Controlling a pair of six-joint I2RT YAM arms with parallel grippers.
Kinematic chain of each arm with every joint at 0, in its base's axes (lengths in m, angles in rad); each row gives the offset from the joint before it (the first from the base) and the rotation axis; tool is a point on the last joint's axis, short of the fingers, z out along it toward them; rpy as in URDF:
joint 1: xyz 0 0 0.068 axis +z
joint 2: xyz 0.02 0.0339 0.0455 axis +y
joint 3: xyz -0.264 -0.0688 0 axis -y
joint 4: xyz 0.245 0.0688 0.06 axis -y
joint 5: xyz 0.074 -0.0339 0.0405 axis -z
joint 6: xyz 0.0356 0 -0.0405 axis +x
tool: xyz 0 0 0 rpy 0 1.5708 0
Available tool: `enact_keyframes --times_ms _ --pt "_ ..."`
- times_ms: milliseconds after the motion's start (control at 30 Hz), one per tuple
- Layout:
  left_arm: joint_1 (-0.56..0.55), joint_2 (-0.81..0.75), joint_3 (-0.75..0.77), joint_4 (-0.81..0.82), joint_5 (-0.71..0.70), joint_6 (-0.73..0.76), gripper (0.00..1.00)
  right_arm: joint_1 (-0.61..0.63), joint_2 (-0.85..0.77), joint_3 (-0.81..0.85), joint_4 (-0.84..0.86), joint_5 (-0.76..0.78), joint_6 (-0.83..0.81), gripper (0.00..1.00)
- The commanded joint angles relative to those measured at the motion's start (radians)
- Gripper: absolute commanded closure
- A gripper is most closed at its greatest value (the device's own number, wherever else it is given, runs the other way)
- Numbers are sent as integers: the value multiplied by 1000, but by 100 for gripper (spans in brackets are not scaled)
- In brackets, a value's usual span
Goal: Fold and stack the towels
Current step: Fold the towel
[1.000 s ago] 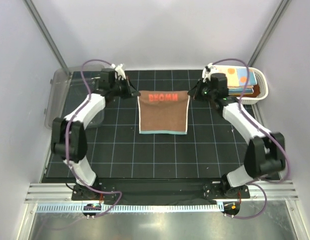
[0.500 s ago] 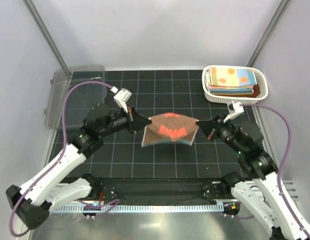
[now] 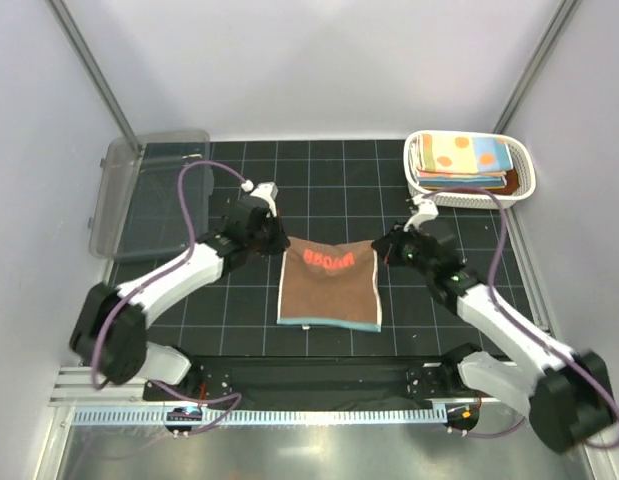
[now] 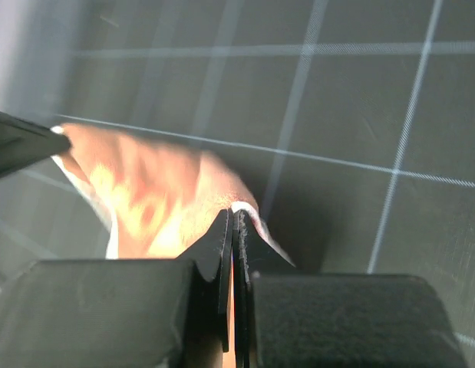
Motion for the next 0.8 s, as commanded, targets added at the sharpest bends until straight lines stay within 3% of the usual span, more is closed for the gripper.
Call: enact_keyframes --times_ms 0,100,233,433,567,600,633,700,767 --pt "91 154 26 112 -2 9 100 0 221 -13 318 60 -47 99" --pt "153 347 107 161 102 -2 100 -28 456 62 418 42 -64 99" --pt "207 542 250 166 155 -2 100 -111 639 186 469 42 -49 99" --pt "273 675 374 192 267 7 99 -197 843 359 484 -87 -17 99" --pt "288 758 460 190 322 18 91 -210 943 451 471 -125 -21 97" --pt "290 769 486 190 326 20 89 -212 962 477 472 -130 -20 95" --pt "294 777 505 186 331 20 80 -214 982 494 466 -138 -18 92" --pt "300 800 547 180 339 21 69 -217 1020 533 452 -141 -18 73" --pt "309 809 581 158 356 17 62 -218 1022 553 423 -119 -24 66"
